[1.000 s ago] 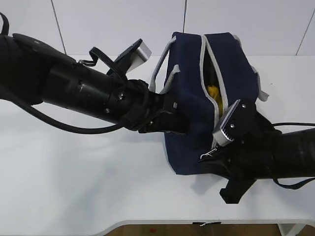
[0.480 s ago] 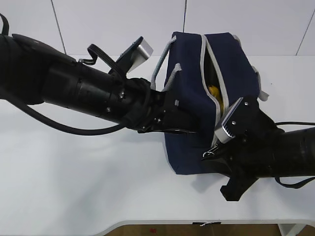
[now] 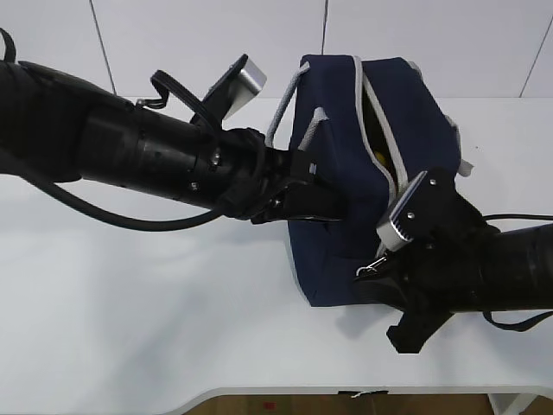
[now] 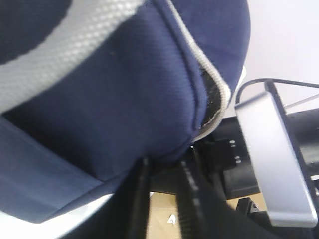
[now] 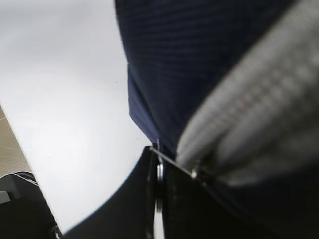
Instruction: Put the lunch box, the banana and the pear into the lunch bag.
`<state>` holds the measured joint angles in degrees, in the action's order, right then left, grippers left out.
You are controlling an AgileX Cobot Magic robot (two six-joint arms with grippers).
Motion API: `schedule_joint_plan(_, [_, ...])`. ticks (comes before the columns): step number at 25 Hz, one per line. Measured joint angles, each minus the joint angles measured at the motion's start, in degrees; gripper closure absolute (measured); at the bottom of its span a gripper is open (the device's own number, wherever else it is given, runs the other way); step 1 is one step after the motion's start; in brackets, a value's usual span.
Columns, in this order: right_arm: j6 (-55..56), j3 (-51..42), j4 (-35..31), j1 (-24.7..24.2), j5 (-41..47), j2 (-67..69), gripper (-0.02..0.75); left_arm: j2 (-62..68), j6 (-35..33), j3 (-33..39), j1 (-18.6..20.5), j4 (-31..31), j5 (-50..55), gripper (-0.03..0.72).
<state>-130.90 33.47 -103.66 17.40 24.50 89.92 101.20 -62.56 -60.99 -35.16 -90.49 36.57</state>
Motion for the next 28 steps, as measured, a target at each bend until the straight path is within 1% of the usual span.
schedule_joint_plan(3, [0.0, 0.0, 0.0, 0.0, 0.0, 0.0, 0.731, 0.24, -0.35, 0.0, 0.0, 0.0, -0.33, 0.661])
schedule_joint_plan(5, [0.13, 0.0, 0.0, 0.0, 0.0, 0.0, 0.731, 0.32, -0.7, 0.0, 0.0, -0.11, -0.45, 0.694])
schedule_joint_plan(12, [2.39, 0.0, 0.0, 0.0, 0.0, 0.0, 0.731, 0.32, -1.28, 0.0, 0.0, -0.11, -0.53, 0.697])
schedule_joint_plan(15, [6.44, 0.0, 1.72, 0.0, -0.12, -0.13, 0.731, 0.32, -1.28, 0.0, 0.0, -0.11, -0.53, 0.697])
schedule_joint_plan(17, [12.23, 0.0, 4.72, 0.0, -0.12, -0.69, 0.731, 0.32, -1.3, 0.0, 0.0, -0.11, -0.53, 0.697])
schedule_joint_plan(23, [27.39, 0.0, 18.61, 0.0, -0.12, -4.16, 0.731, 0.32, -1.88, 0.0, 0.0, -0.11, -0.53, 0.697])
schedule_joint_plan(28, [39.04, 0.0, 28.67, 0.0, 0.2, -5.74, 0.731, 0.32, -1.97, 0.0, 0.0, -0.11, -0.53, 0.697])
